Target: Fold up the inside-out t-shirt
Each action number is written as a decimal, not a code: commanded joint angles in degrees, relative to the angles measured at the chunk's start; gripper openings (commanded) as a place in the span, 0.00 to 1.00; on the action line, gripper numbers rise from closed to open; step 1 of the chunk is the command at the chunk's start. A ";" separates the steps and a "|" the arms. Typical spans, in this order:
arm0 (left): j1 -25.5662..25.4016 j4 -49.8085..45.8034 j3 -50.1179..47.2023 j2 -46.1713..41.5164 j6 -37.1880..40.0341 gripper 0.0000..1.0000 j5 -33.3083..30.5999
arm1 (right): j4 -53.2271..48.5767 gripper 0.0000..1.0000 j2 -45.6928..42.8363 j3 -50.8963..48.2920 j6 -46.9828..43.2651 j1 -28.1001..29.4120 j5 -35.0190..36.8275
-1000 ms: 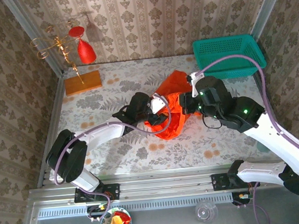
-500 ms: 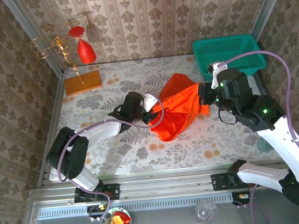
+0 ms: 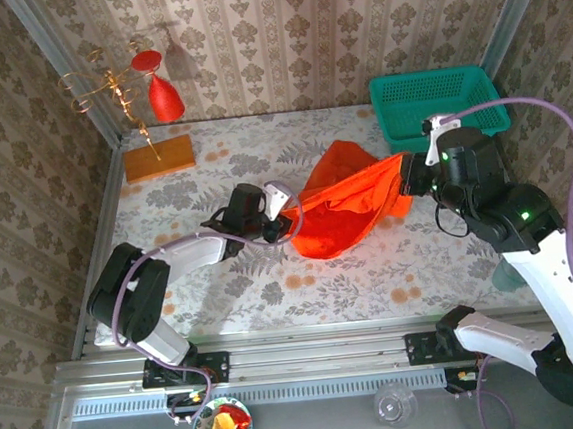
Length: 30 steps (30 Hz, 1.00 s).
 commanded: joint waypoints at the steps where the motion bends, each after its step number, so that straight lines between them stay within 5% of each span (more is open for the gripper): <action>1: 1.50 -2.49 0.15 -5.63 -1.57 0.23 0.76 | -1.20 0.00 -1.51 3.05 -1.71 -0.93 3.31; 9: 5.19 -15.34 10.15 -19.80 -0.49 0.00 3.94 | -2.78 0.00 -2.68 8.36 -3.30 -1.26 5.00; 16: 7.49 -29.73 30.38 -28.77 1.37 0.00 7.99 | -2.54 0.00 -5.93 16.78 -5.96 -1.30 7.56; 24: 8.33 -41.08 53.18 -27.32 1.72 0.00 9.86 | 4.29 0.00 -4.90 23.99 -8.64 -1.28 5.52; 30: 12.83 -41.90 54.12 -20.27 0.70 0.00 9.28 | 10.80 0.00 1.37 19.67 -11.28 -1.30 6.71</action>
